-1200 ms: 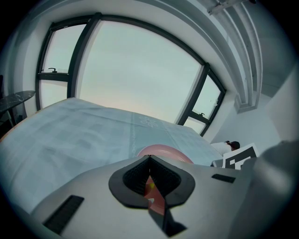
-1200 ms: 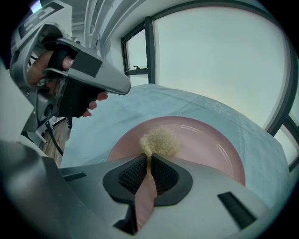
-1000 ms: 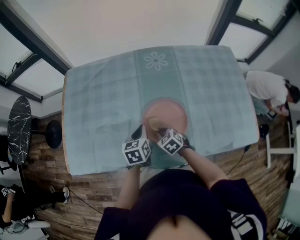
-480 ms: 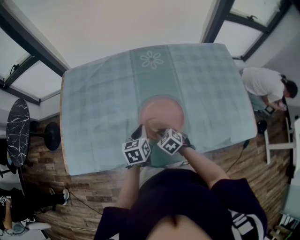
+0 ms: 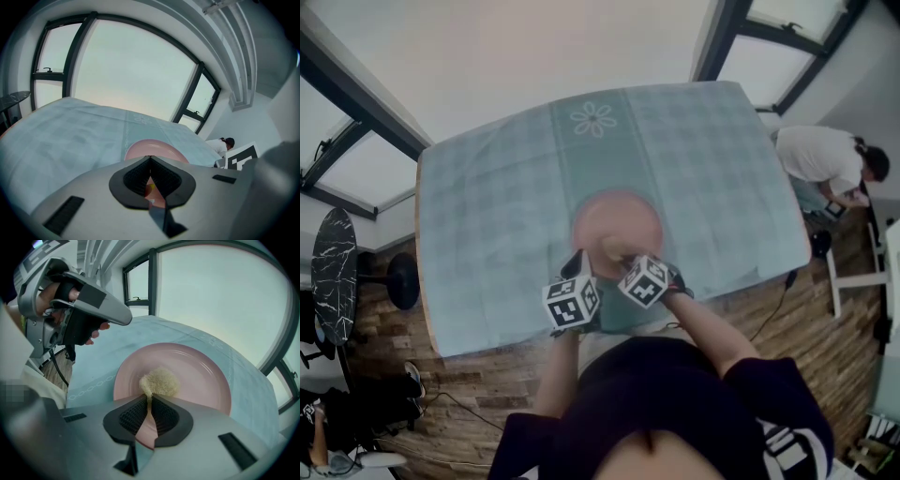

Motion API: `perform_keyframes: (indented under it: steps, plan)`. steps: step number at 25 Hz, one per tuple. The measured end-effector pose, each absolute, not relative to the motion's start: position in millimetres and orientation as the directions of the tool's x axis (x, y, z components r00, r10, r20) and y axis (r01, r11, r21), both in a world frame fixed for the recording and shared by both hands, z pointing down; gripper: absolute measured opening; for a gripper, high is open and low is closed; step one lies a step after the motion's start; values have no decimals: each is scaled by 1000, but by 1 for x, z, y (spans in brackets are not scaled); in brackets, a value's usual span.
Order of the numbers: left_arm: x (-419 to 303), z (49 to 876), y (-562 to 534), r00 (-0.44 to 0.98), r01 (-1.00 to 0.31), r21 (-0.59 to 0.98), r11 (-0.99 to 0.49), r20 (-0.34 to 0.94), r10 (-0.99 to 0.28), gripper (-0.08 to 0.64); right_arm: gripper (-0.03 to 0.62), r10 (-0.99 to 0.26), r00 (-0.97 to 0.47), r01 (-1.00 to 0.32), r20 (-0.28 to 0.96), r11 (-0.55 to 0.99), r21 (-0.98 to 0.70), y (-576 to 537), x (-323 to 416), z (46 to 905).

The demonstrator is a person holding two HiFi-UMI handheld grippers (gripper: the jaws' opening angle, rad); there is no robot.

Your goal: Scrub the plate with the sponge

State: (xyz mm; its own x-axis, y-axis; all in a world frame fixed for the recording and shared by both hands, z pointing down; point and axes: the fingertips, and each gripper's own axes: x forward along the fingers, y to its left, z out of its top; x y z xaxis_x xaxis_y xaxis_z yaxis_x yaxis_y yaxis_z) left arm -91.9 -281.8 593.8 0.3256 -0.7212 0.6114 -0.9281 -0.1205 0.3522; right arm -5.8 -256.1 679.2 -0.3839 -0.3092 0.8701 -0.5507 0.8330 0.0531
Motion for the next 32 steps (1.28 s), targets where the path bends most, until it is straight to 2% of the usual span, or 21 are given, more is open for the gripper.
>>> perform_keyframes:
  steps: [16,32]
  plan:
    - [-79,594,-297,351,-922,359,-146,612,-708,8,35,-326,-299,-594,897,799,92,-280,36,678]
    - [-86,598,-312,344,-922,367,-127,620,-705,9,35,-322,-221,-582,920,801,140,-318,47,682]
